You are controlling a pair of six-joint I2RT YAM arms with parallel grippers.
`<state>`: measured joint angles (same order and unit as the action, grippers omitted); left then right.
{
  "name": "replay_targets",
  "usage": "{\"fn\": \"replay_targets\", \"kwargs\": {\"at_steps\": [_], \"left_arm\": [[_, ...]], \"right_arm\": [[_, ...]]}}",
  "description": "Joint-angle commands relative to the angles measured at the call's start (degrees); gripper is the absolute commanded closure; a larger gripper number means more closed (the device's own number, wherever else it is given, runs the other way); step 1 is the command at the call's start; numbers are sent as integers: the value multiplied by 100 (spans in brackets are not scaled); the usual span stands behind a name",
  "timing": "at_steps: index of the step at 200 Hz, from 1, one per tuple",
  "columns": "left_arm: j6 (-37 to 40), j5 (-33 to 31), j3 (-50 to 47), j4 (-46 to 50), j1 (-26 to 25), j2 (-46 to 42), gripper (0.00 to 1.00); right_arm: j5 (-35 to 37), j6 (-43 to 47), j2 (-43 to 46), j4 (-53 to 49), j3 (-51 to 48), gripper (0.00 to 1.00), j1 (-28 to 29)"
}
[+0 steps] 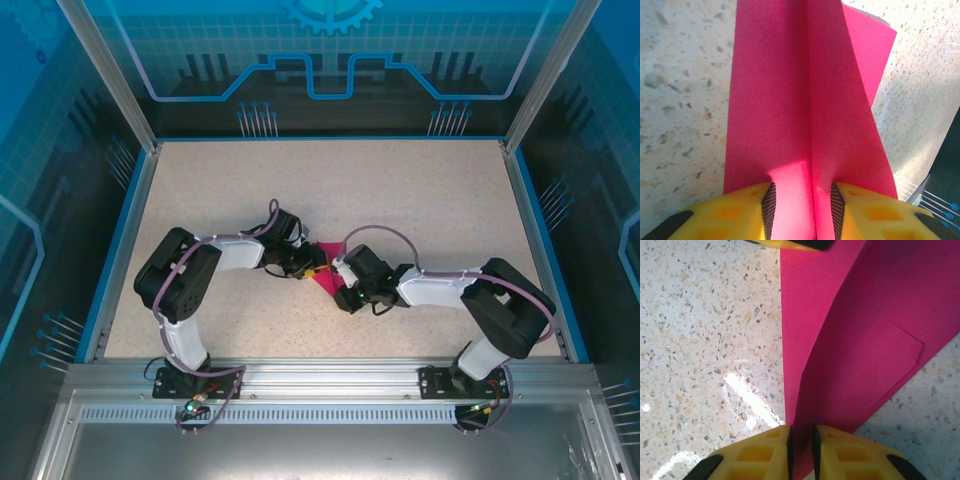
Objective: Fold a paper plane with a square sheet of paper (fold left side to right side)
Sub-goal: Fourth fold the wing at the center of the table.
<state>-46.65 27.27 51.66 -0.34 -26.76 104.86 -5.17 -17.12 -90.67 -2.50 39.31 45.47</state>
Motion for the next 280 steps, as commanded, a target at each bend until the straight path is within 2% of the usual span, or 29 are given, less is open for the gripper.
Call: {"fn": "replay_targets", "kwargs": {"at_steps": [1,38,96,140,163,226,280], "left_arm": [[-55,-63,44,86,-26,198,62],[-37,-80,32,99,-30,171,62],[-37,-74,32,103,-30,162,62],[-37,-77,2,96,-33,144,62],[-46,-81,-15,80,-31,149,62],[-70,-73,-33,52,-32,141,62],[-59,-83,-33,62,-47,149,62]], "right_arm": [[-484,-97,210,-34,-114,77,-189],[-812,-177,343,42,-129,72,-414],[-593,-246,428,-229,92,63,-522],[-2097,-1040,375,882,-128,59,-1405],[-2554,-1121,129,1085,-37,60,-1614],[-3056,-1670,-590,1927,145,61,-1709],[-3170,-1790,-928,2140,234,62,-1691]]}}
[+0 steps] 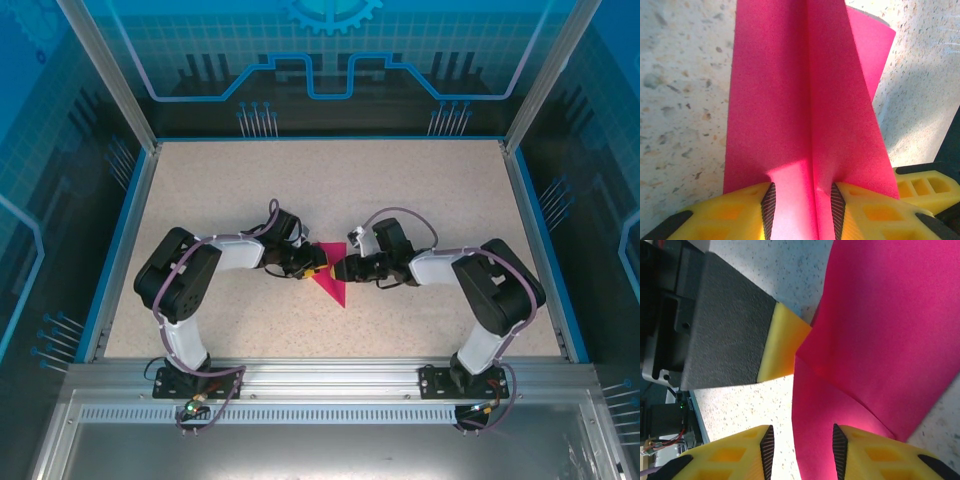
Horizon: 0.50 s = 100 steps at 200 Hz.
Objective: Fold a paper plane with a square sheet of paper (fold left side to right side)
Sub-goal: Fourth fold the wing at the center of the table.
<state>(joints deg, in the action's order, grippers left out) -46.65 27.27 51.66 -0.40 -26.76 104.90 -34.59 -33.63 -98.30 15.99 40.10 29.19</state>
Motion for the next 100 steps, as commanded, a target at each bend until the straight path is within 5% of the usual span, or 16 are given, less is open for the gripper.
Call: {"fn": "replay_targets", "kwargs": {"at_steps": [1,100], "left_arm": [[-61,-87,-29,72,-43,145,62],[-37,-90,1,113,-47,162,62]], "right_arm": [[-235,-138,-164,291,160,62,-58],[-112,-32,-407,122,323,76,-9]]}}
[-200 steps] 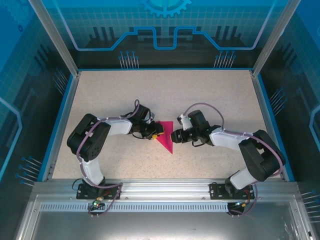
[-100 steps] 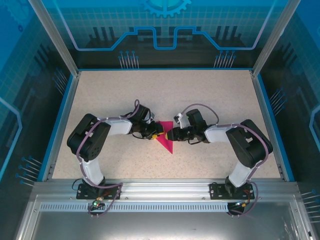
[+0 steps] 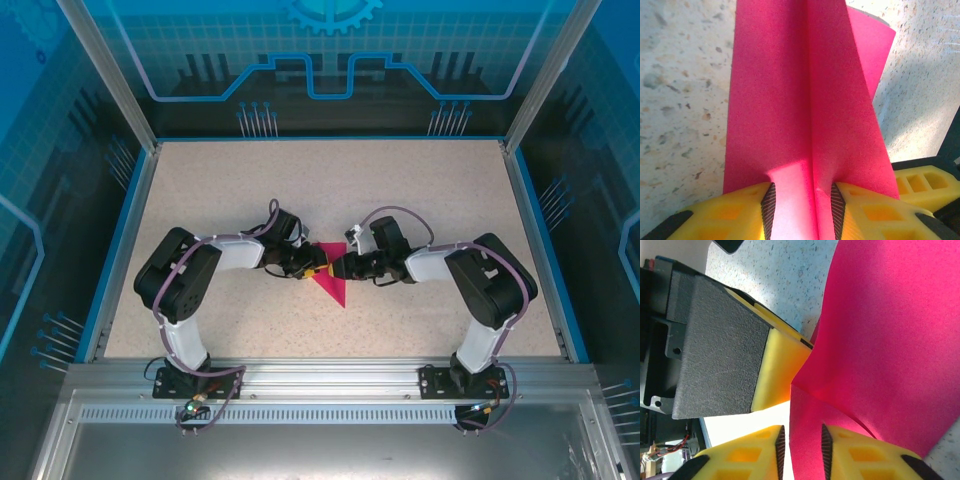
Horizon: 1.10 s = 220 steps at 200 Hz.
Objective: Fold a paper plane with a square sheet of paper (fold left side to right side)
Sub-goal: Fourth fold the wing at the center of the table.
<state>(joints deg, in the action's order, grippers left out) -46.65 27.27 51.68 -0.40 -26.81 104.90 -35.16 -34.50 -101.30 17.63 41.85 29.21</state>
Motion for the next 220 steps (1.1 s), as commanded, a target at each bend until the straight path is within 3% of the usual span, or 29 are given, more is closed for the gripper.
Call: {"fn": "replay_targets", "kwargs": {"at_steps": [1,85,220], "left_arm": [[-37,-94,-1,112,-43,166,62],[-12,-95,27,173,-38,157,62],[3,-108,18,216,-43,163,62]], "right_arm": [[-49,61,-104,-45,148,77,-7],[104,328,-49,-478,217,100,-4],[780,615,77,-1154,223,100,-153]]}}
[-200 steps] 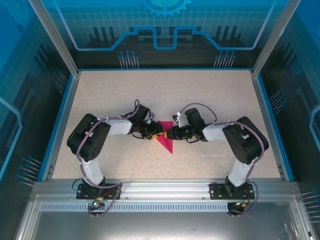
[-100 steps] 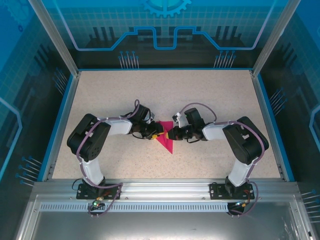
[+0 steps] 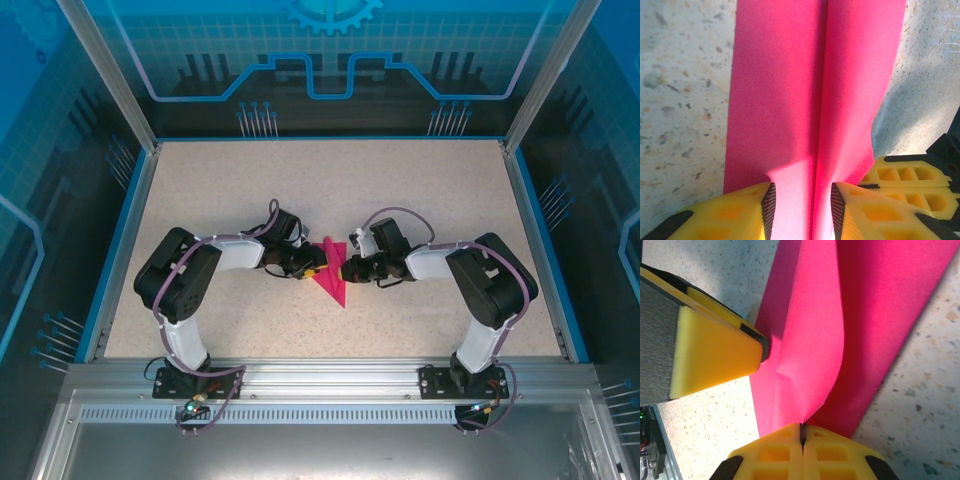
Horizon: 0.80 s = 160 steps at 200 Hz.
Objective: Fold a paper plane with a square sheet of paper (fold left side to right side)
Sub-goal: Fourth fold the wing at the center of the table.
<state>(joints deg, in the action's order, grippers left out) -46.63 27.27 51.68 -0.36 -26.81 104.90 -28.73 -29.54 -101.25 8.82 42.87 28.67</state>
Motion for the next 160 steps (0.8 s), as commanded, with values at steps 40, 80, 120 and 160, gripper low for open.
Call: {"fn": "replay_targets", "kwargs": {"at_steps": [40,80,120,160], "left_arm": [[1,-115,9,198,-39,171,62],[-4,-112,-4,176,-43,191,62],[-6,-113,-17,172,-38,195,62],[-4,-116,-26,170,-38,202,62]], "right_arm": [[177,132,-12,-277,191,100,-102],[263,175,-7,-323,219,100,-107],[350,234,-27,-461,257,100,-107],[459,256,6,-524,264,100,-125]]}}
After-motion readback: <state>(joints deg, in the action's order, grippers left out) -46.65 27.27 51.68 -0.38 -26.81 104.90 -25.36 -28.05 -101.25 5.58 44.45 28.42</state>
